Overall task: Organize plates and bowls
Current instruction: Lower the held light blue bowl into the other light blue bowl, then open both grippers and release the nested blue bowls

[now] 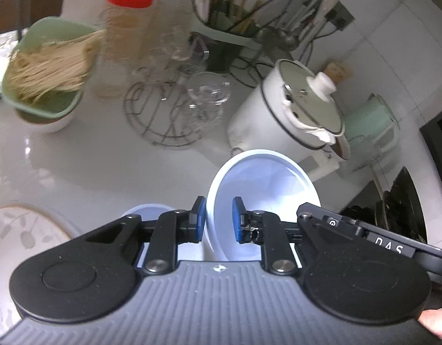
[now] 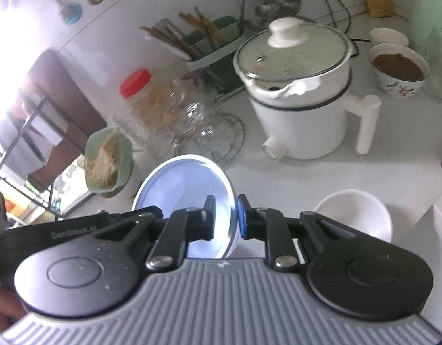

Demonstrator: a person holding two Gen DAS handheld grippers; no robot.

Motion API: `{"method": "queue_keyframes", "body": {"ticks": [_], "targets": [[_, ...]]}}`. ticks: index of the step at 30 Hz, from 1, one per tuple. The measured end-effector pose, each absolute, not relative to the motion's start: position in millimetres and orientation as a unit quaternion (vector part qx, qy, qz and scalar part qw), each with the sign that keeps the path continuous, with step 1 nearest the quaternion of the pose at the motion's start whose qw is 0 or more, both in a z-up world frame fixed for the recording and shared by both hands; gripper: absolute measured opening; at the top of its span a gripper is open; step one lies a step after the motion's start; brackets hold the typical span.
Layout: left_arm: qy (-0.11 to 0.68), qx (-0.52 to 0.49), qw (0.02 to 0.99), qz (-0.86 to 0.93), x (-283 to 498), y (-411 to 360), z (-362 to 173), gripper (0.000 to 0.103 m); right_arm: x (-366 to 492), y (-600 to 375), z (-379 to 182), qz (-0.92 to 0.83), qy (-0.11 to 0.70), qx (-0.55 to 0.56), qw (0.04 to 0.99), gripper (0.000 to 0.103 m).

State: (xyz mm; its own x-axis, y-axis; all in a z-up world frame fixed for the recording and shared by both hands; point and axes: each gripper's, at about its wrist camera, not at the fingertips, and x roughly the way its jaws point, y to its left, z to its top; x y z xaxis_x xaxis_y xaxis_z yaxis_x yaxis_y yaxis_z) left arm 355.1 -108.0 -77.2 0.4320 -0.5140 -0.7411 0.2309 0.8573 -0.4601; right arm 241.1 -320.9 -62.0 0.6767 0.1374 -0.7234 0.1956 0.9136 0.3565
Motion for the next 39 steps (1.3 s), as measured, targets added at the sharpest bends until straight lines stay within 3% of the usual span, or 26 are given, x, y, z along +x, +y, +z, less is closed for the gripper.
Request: {"method": "queue_keyframes", "body": {"ticks": [17,37,39], "targets": [[0.498,-0.181,0.837,-0.135,338,-57,-112,0.022,262,-273,-91,0.045,0.463,0.164,0.870,0.019],[0.516,-0.168,0.836,-0.084,343,-60,-147,0.022,286,-269,-135,0.072,0.513,0.159,0.840,0.021],[0.518,-0.169,0.835,-0.079,343,-57,-148,0.028,288,-269,-136,0.064,0.510,0.161,0.842,0.021]]}}
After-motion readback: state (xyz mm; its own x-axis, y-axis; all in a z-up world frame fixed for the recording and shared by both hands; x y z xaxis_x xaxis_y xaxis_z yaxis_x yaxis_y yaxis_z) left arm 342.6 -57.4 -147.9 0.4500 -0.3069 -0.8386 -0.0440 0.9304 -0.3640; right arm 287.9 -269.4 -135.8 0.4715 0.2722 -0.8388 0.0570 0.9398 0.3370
